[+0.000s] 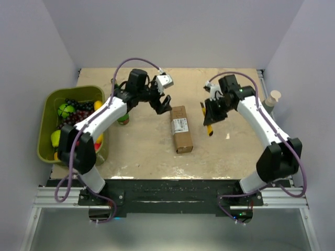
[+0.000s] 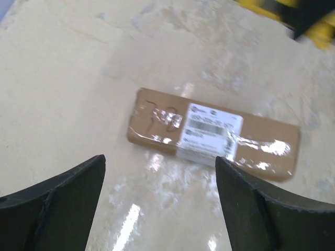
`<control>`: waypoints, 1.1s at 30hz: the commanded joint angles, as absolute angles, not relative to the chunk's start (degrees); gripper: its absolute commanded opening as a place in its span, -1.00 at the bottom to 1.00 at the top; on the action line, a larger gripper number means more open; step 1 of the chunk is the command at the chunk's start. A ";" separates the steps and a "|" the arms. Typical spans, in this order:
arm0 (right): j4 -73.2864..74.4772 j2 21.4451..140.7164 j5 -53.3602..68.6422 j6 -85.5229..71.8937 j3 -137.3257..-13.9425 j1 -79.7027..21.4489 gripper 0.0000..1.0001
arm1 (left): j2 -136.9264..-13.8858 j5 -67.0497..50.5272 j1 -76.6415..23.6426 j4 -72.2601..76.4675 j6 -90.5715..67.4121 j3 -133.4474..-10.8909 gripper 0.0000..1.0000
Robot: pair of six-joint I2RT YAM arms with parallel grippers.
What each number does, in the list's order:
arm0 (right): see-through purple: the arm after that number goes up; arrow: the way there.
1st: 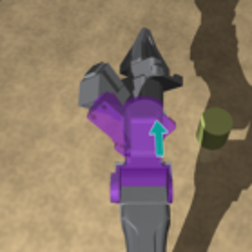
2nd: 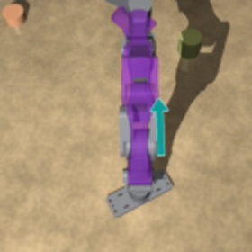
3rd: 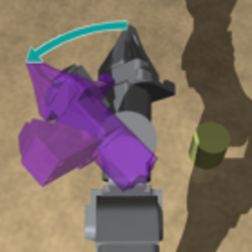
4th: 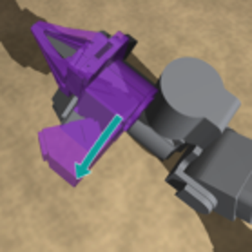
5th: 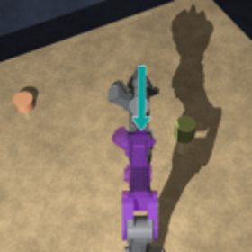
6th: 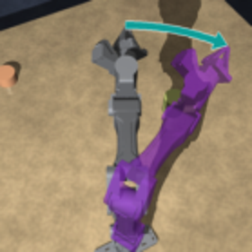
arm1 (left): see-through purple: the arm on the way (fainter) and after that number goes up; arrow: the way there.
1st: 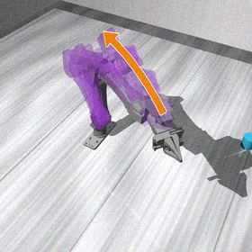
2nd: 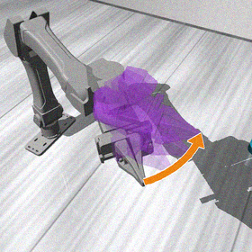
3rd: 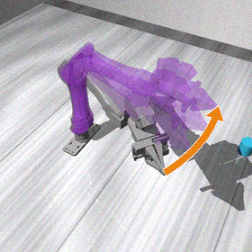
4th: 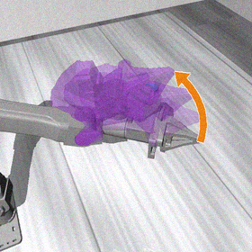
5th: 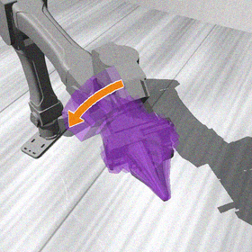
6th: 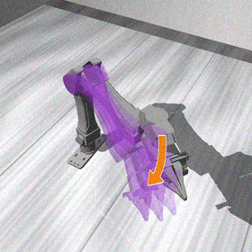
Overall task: Unpack the express box
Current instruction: Adjust the express box at the center of the board.
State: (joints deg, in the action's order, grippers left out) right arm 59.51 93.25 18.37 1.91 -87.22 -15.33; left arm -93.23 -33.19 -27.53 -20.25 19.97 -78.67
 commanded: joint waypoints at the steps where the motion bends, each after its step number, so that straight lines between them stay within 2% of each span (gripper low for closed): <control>1: 55.74 88.79 26.19 -10.10 -71.91 -16.61 -1.00 | -104.65 -32.95 -25.32 -9.94 7.14 -85.33 0.79; 4: 53.18 87.02 27.42 -12.04 -66.46 -18.19 -1.00 | -112.83 -36.81 -24.35 -6.95 3.17 -91.83 0.79; 10: 55.54 81.83 27.24 -14.77 -57.67 -20.48 -1.00 | -124.44 -52.37 -23.21 -6.24 -2.45 -98.78 0.78; 13: 56.95 79.46 28.99 -16.08 -53.10 -20.57 -1.00 | -127.35 -58.79 -22.68 -3.35 -5.97 -97.30 0.74; 17: 48.74 80.50 36.88 -21.87 -49.75 -20.57 -1.00 | -127.45 -62.92 -22.68 -1.50 -9.57 -91.87 0.68; 20: 41.16 86.03 42.26 -27.15 -51.76 -20.92 -1.00 | -124.64 -63.19 -22.41 -2.37 -9.49 -86.60 0.65; 24: 39.73 92.10 43.42 -28.73 -59.12 -20.83 -1.00 | -120.33 -63.19 -21.62 -4.13 -7.21 -80.61 0.63; 33: 39.64 98.17 32.18 -27.34 -77.48 -16.88 -1.00 | -107.76 -59.42 -21.53 -6.24 -4.58 -65.93 0.60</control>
